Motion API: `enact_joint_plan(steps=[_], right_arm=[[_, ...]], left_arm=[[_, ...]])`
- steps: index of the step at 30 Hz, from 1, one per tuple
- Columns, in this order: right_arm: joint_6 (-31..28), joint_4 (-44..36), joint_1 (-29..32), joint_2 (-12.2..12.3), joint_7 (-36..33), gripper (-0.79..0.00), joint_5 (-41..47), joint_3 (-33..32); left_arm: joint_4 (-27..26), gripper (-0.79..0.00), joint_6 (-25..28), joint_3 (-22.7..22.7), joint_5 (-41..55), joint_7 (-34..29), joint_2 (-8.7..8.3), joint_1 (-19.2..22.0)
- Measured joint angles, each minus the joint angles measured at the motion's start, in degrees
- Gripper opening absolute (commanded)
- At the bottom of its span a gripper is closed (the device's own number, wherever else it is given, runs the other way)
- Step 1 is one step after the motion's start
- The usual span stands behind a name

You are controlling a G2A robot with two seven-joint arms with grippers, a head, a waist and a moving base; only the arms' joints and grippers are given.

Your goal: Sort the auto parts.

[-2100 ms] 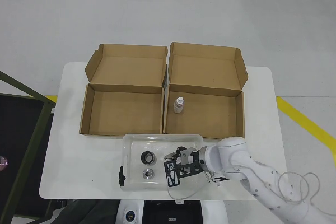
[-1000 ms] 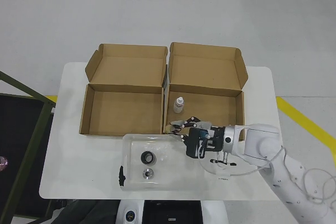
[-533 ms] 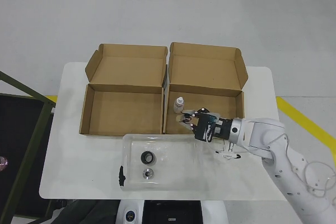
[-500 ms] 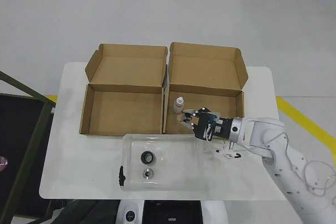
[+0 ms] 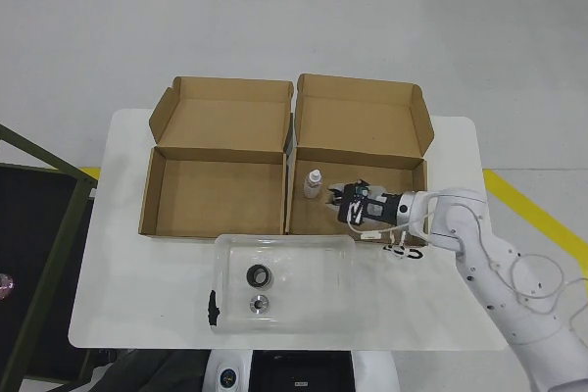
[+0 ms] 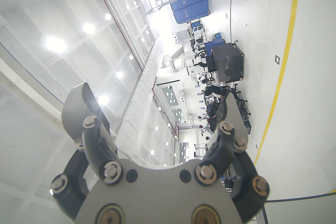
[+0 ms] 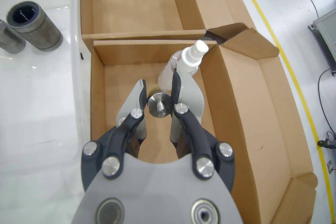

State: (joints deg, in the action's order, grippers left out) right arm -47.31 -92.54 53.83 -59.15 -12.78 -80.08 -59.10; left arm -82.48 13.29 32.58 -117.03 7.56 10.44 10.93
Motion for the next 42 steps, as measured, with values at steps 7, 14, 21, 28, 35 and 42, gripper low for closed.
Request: enact_joint_plan(steps=[7,14,21,28,35,42], right_arm=[[0.4,5.0,-3.6,-0.9,-1.7,-0.785,-2.2,2.8],[1.1,9.0,-6.1,-2.0,-2.7,-0.785,-3.9,6.0],[2.2,11.9,-7.7,-3.0,-2.2,-0.591,-4.6,8.4],[2.9,12.9,-8.2,-3.4,-1.4,-0.034,-3.7,8.5],[3.1,10.8,-6.5,-2.6,-0.8,0.0,-0.3,4.0],[2.6,4.0,-1.9,-1.4,-1.1,0.0,5.4,-1.5]], left_arm=[[0.0,0.0,0.0,0.0,0.0,0.0,0.0,0.0],[0.0,0.0,0.0,0.0,0.0,0.0,0.0,0.0],[0.0,0.0,0.0,0.0,0.0,0.0,0.0,0.0],[0.0,0.0,0.0,0.0,0.0,0.0,0.0,0.0],[0.0,0.0,0.0,0.0,0.0,0.0,0.0,0.0],[0.0,0.0,0.0,0.0,0.0,0.0,0.0,0.0]])
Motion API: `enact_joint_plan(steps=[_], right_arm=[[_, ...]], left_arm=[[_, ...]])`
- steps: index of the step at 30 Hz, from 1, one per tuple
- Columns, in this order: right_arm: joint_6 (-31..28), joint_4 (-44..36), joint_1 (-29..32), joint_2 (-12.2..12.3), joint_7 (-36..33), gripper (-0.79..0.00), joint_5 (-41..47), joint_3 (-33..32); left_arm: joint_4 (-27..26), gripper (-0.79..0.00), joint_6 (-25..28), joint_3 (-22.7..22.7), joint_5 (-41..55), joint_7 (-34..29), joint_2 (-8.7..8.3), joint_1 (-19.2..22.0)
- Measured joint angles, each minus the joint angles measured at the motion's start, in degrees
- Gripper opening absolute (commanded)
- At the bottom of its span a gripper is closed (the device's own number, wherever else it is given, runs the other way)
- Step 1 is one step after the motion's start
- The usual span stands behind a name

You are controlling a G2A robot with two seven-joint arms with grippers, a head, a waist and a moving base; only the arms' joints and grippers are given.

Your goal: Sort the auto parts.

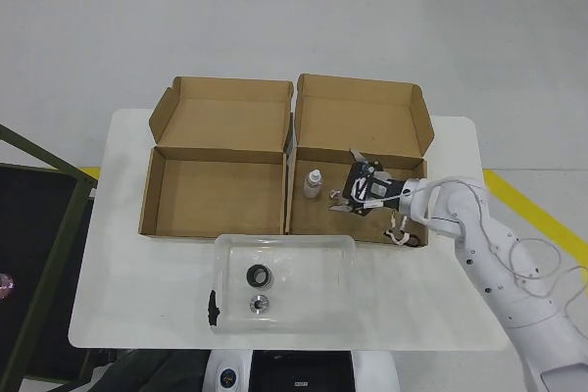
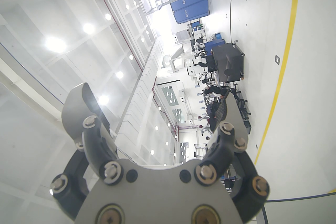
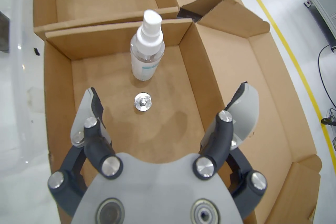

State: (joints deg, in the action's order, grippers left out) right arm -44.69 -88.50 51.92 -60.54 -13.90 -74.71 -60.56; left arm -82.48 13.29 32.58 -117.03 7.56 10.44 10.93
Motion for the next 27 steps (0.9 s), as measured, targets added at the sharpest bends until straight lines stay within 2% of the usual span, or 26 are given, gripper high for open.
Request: enact_joint_plan(steps=[6,12,27], right_arm=[[1.4,-7.4,4.8,0.5,0.1,0.0,3.7,-2.3],[3.4,-14.6,9.2,0.7,-0.9,0.0,4.6,-2.0],[5.0,-19.3,10.0,-1.3,-1.3,0.0,4.8,8.0]], left_arm=[[0.0,0.0,0.0,0.0,0.0,0.0,0.0,0.0],[0.0,0.0,0.0,0.0,0.0,0.0,0.0,0.0],[0.0,0.0,0.0,0.0,0.0,0.0,0.0,0.0]])
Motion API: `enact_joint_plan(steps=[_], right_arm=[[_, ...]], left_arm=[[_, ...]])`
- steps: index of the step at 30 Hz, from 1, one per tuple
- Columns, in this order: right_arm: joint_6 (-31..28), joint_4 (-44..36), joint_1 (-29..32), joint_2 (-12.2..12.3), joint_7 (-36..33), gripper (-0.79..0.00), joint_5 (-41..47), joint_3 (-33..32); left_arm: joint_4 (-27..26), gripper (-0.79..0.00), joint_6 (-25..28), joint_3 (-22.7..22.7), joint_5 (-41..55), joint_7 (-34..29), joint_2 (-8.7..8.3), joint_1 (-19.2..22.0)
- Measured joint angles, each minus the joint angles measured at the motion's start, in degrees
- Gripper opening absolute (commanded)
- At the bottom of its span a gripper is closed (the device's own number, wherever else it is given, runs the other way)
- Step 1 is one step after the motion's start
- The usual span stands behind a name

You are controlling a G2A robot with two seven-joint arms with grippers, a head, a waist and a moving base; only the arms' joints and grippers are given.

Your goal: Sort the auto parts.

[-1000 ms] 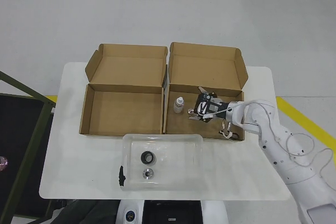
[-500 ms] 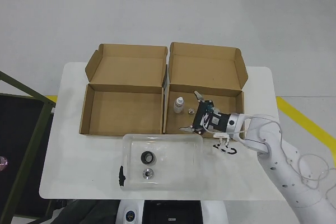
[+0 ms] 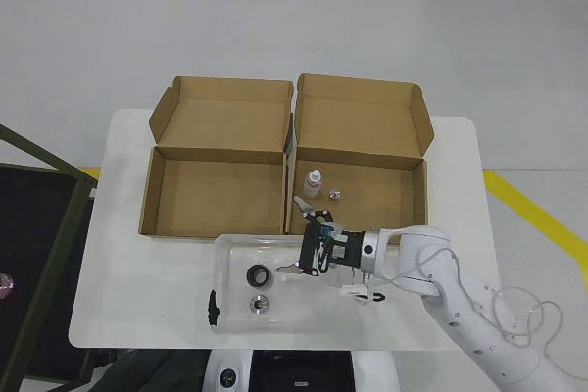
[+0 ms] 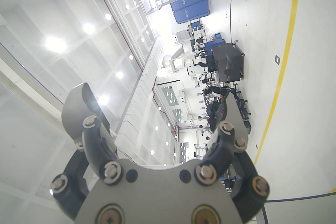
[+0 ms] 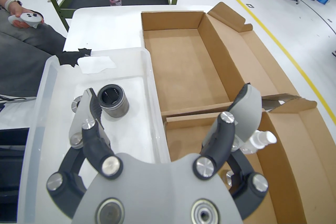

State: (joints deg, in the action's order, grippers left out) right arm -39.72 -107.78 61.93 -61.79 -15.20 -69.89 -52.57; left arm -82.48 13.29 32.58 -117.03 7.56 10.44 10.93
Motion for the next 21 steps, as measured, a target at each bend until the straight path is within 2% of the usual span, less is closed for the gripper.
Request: enact_joint_plan(steps=[21], right_arm=[[0.4,2.4,-1.3,-2.7,0.7,0.0,-6.7,10.4]], left_arm=[[0.0,0.0,0.0,0.0,0.0,0.0,0.0,0.0]])
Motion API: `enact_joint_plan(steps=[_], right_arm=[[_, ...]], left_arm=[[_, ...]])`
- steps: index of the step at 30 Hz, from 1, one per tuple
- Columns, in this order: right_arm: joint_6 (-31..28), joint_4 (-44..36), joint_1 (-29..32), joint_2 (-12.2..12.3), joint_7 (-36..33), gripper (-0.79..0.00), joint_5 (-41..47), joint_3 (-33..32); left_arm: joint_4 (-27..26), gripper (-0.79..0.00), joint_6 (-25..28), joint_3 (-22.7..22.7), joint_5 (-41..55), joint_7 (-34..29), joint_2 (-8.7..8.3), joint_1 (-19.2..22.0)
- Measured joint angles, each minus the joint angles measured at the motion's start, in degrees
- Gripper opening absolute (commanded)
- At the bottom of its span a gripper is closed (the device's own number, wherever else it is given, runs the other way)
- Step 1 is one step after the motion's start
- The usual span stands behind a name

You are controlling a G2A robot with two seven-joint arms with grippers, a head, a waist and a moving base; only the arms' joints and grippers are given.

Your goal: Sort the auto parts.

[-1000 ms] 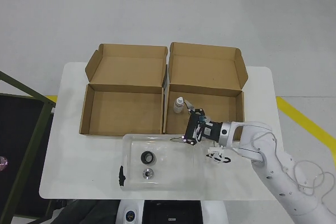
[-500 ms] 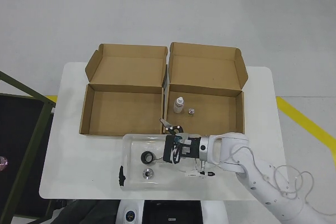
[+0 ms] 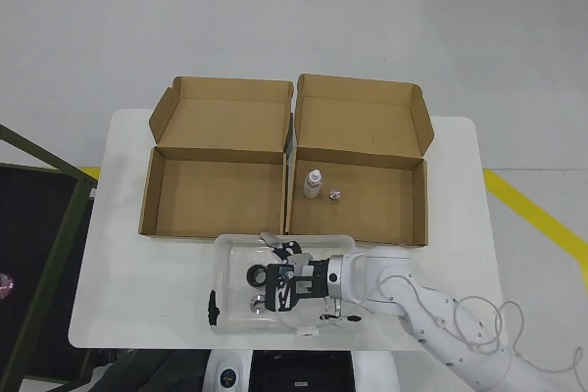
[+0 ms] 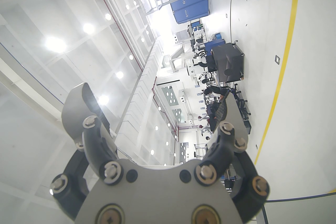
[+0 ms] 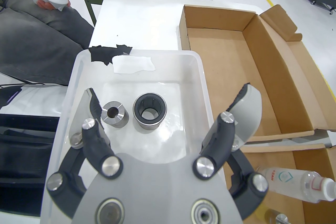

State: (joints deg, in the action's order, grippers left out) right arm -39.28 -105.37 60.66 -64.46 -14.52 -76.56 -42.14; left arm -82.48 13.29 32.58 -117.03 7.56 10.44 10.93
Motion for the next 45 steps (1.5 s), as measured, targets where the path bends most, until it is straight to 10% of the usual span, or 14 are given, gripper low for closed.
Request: enact_joint_plan(steps=[12,45], right_arm=[[0.4,3.4,-0.7,-1.3,0.7,-0.222,-2.9,3.3],[2.2,12.7,-3.5,-4.5,0.5,-0.305,-6.0,6.2]], left_arm=[[0.0,0.0,0.0,0.0,0.0,0.0,0.0,0.0],[0.0,0.0,0.0,0.0,0.0,0.0,0.0,0.0]])
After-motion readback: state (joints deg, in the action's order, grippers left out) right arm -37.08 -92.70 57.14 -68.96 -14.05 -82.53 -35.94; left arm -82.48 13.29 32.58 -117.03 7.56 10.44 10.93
